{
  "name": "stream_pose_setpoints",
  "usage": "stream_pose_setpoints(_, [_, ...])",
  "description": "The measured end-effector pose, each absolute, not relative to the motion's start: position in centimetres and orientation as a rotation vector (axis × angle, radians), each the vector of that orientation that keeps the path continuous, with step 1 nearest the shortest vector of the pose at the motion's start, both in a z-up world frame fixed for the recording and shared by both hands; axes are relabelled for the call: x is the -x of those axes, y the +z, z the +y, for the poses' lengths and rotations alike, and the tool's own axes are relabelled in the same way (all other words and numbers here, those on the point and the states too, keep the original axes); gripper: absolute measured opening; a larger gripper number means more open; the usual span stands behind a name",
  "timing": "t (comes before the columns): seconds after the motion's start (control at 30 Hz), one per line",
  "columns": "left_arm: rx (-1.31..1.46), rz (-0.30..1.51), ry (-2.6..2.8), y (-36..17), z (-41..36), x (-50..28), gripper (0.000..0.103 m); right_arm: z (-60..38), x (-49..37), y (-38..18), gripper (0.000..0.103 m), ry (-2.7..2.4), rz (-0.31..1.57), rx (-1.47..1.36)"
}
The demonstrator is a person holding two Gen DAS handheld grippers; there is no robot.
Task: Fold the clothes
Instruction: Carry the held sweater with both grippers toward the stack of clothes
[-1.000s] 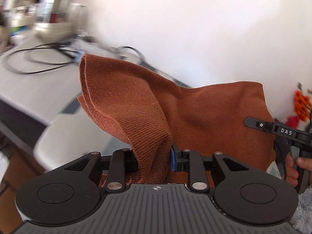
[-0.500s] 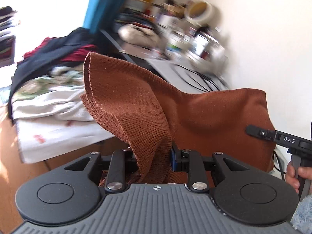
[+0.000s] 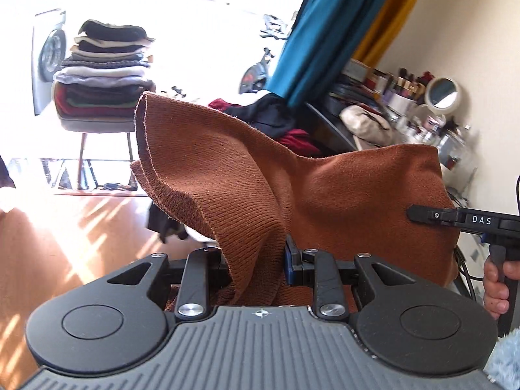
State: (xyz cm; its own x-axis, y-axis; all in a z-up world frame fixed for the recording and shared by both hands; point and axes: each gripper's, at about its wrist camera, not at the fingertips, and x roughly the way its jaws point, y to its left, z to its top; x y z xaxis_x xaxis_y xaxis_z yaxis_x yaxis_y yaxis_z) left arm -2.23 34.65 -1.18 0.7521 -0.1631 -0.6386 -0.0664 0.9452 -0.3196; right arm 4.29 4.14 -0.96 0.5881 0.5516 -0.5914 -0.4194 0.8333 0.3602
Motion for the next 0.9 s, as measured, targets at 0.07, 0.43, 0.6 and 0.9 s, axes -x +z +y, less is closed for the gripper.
stream_pose_setpoints(0.07, [0.329,0.726,-0.031,-1.1,36.5,1.5,0.026,7.9,-4.9,-0.8,0.024,0.583,0.762,-0.191])
stream_pose_setpoints(0.43, [0.381,0.755,0.021,-4.8,48.5,-7.2,0.026,21.7,-13.4,-3.6,0.024,0.638,0.824,-0.15])
stream_pose_setpoints(0.6, [0.338,0.76,-0.017,-5.2,54.4,-15.5,0.026,25.7,-21.3,-5.9,0.024,0.609,0.808,-0.215])
stream_pose_setpoints(0.9, [0.306,0.775,-0.101,-4.0,60.9,-31.6,0.026,30.8,-37.1,-6.9,0.024,0.512,0.82,-0.324])
